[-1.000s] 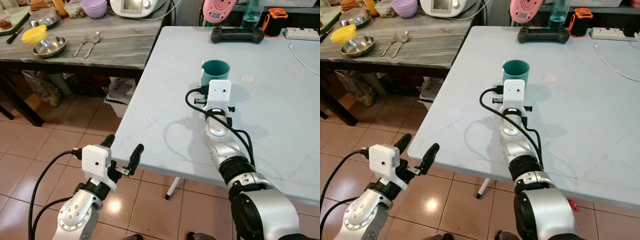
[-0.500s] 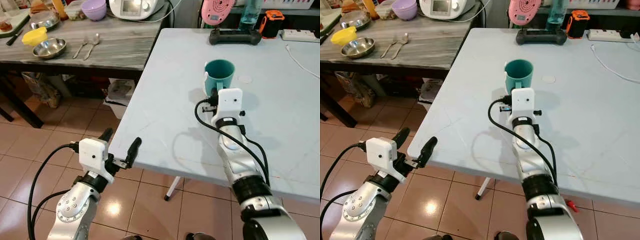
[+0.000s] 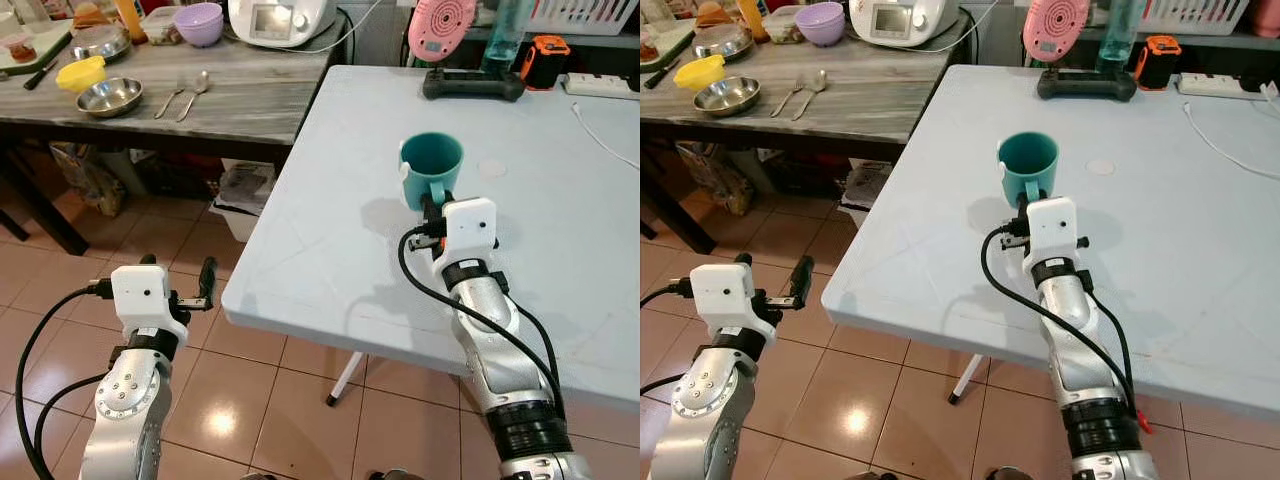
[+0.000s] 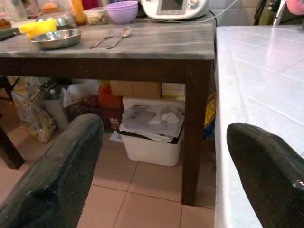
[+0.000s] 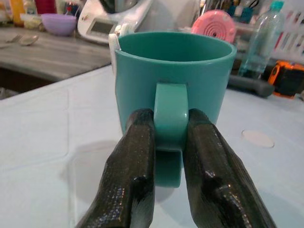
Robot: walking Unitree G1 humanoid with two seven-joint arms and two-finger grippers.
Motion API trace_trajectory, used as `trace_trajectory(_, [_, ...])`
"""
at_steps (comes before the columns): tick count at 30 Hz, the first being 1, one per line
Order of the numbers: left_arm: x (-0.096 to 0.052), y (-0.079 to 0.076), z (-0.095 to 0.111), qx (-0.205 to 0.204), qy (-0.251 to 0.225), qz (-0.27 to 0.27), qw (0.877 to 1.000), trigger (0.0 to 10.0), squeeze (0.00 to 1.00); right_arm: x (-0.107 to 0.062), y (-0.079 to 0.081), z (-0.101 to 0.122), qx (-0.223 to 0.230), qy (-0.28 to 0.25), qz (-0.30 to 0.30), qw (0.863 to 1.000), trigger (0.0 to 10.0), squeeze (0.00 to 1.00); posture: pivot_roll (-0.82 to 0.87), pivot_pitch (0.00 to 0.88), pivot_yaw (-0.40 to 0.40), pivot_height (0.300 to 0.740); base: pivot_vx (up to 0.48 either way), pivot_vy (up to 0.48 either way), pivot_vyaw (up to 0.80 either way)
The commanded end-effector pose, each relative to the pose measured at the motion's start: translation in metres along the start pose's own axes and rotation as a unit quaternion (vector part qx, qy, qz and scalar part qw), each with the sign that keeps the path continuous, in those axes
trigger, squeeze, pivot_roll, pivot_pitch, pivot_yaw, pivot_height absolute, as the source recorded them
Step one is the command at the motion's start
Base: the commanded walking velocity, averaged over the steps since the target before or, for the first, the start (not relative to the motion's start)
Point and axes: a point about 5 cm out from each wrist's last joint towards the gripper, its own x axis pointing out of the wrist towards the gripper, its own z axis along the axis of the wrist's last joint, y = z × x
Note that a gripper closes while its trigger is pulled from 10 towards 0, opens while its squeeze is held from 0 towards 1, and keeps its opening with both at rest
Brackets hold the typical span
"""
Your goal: Setting the table
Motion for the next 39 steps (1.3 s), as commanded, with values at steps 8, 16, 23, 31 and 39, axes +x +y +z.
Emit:
trace_trajectory(8, [0.0030,0.0080,0.0006,0.020,-0.004,0.021,1.000,10.0,0.00,-0.0044,0.0045,0.0080,0.006,0.001,0.014,1.000,10.0,0.00,-0.07,0.072,0.056,0.740,0.000,0.283,-0.76])
trace_trajectory(16, [0.0051,0.0107,0.0020,0.025,-0.010,0.025,0.999,10.0,0.00,-0.0053,0.0033,0.0095,0.005,0.007,0.015,1.000,10.0,0.00,-0.07,0.071,0.056,0.740,0.000,0.360,-0.76])
trace_trajectory(23, [0.0045,0.0078,0.0017,0.027,-0.012,0.023,0.999,10.0,0.00,-0.0074,0.0051,0.0115,0.004,0.000,0.020,1.000,10.0,0.00,-0.07,0.072,0.062,0.740,0.000,0.447,-0.38])
trace_trajectory(31, [0.0027,0.0040,-0.0008,0.027,-0.012,0.031,0.999,10.0,0.00,-0.0072,0.0066,0.0138,-0.006,-0.007,0.030,1.000,10.0,0.00,-0.07,0.072,0.061,0.740,0.000,0.480,0.00])
trace_trajectory(39, [0.0014,0.0046,-0.0023,0.028,-0.012,0.048,0.998,10.0,0.00,-0.0083,0.0091,0.0158,-0.008,-0.014,0.043,0.999,10.0,0.00,-0.07,0.076,0.063,0.740,0.000,0.480,0.10])
